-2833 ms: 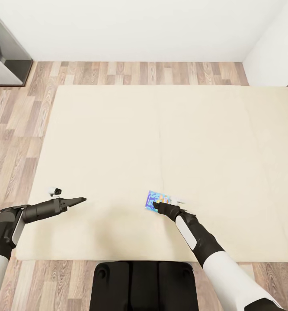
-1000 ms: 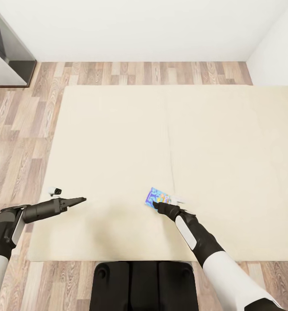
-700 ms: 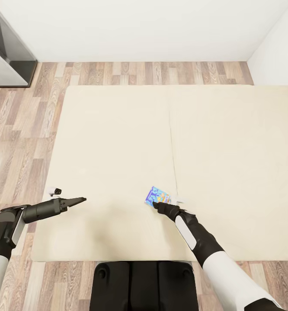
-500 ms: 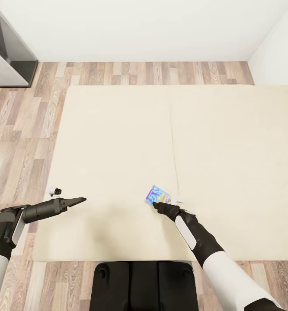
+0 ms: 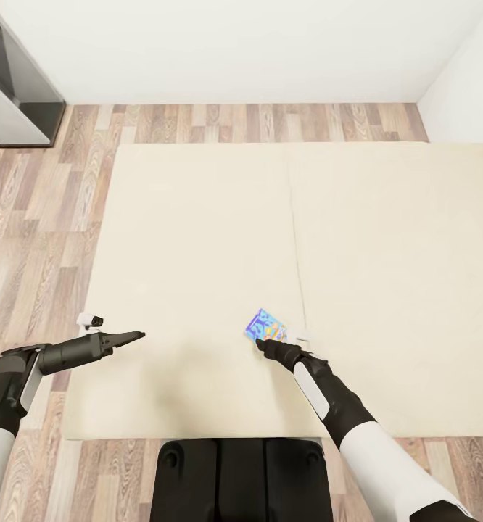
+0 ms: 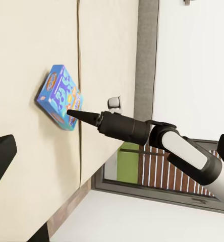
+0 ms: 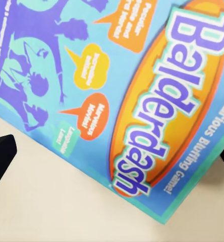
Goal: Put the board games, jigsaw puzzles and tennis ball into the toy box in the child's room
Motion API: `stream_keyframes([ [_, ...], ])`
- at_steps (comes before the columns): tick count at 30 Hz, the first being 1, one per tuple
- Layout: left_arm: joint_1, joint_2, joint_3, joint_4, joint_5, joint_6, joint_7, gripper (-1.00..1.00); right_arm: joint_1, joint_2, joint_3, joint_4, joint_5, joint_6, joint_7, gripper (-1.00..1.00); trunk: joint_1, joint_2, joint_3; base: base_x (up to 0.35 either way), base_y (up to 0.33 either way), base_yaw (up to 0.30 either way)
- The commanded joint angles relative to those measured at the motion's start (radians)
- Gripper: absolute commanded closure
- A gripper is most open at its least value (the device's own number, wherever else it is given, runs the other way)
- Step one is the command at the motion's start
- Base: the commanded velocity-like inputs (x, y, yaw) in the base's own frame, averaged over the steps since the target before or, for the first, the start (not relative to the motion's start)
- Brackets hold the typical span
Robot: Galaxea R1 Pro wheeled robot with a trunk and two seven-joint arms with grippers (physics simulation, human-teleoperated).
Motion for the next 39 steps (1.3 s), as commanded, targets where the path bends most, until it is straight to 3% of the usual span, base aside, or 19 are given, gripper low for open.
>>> stream_keyframes([
  [1, 0.000, 0.000, -0.001, 0.000, 0.000, 0.011, -0.004, -1.00, -0.001, 0.000, 0.003, -0.001, -0.009, 0.003, -0.007, -1.00, 0.001, -0.002, -0.001, 0.000, 0.033, 0.000],
  [39, 0.000, 0.000, 0.000, 0.000, 0.000, 0.011, -0.004, -1.00, 0.000, 0.000, 0.003, -0.003, -0.009, 0.003, -0.007, -1.00, 0.001, -0.002, -0.001, 0.000, 0.037, 0.000],
])
